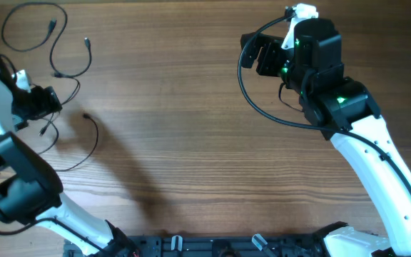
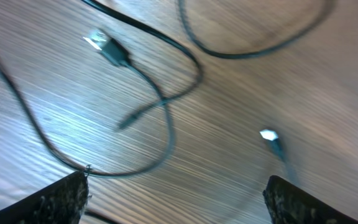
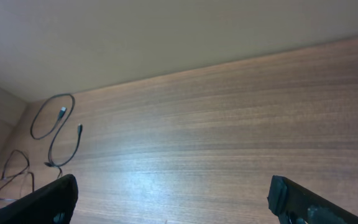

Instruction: Untangle cables

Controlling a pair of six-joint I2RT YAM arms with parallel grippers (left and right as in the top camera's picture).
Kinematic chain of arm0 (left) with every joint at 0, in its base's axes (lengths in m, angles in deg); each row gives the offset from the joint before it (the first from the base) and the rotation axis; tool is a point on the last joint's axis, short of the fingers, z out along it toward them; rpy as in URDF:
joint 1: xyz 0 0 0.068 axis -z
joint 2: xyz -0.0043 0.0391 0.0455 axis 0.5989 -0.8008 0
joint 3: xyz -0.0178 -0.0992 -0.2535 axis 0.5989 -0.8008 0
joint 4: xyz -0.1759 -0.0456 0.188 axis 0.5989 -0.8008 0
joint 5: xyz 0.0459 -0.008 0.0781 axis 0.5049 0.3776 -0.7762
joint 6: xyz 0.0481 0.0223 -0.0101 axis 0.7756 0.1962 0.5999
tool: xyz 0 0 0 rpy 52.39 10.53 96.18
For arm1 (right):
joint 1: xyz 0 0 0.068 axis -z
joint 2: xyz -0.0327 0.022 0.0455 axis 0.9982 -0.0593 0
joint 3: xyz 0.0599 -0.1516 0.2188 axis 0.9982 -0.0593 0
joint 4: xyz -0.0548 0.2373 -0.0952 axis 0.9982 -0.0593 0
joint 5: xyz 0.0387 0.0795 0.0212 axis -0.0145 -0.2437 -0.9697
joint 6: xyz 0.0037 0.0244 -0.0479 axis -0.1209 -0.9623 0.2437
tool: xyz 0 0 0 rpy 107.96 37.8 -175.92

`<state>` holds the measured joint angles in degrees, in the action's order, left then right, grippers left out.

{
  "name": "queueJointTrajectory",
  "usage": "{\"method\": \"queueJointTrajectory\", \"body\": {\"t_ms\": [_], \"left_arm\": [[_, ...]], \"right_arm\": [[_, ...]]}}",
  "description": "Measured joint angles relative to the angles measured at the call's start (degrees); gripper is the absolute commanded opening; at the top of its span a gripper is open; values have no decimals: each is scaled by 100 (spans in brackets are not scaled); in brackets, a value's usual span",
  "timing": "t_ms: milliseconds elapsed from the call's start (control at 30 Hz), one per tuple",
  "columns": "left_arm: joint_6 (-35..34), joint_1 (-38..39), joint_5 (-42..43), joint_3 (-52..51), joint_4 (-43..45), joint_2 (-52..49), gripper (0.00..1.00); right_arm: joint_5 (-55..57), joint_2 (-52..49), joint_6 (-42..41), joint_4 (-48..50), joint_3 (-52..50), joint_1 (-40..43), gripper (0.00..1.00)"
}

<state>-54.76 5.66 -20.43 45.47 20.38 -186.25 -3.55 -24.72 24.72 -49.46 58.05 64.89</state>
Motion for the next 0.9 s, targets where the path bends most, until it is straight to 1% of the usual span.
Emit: {"method": "queueJointTrajectory", "body": {"t_ms": [67, 133, 167, 200, 233, 267, 300, 400, 567, 833, 900], "left_arm": [[68, 22, -280, 0, 59, -98, 80], [140, 22, -442, 0, 140, -186, 84], [208, 22, -479, 2, 170, -221, 83], [380, 22, -446, 2, 179, -284, 78], [511, 22, -389, 2, 153, -328, 70], [708, 22, -256, 2, 94, -396, 59], [824, 22, -127, 2, 52, -461, 57], [1043, 22, 114, 0, 26, -601, 60], [1123, 22, 219, -131, 79, -772, 58], [1141, 22, 240, -516, 538, -841, 48], [1141, 22, 219, -557, 621, -831, 38]], "right_arm": [[2, 0, 0, -22, 0, 0, 100], [0, 0, 0, -20, 0, 0, 100], [2, 0, 0, -17, 0, 0, 100], [2, 0, 0, -15, 0, 0, 100], [2, 0, 0, -13, 0, 0, 99], [2, 0, 0, -7, 0, 0, 100], [0, 0, -2, 24, 0, 0, 100], [0, 0, -2, 50, 0, 0, 100], [2, 0, -2, 52, 0, 0, 100], [2, 0, -2, 52, 0, 0, 100], [2, 0, -2, 52, 0, 0, 100]]}}
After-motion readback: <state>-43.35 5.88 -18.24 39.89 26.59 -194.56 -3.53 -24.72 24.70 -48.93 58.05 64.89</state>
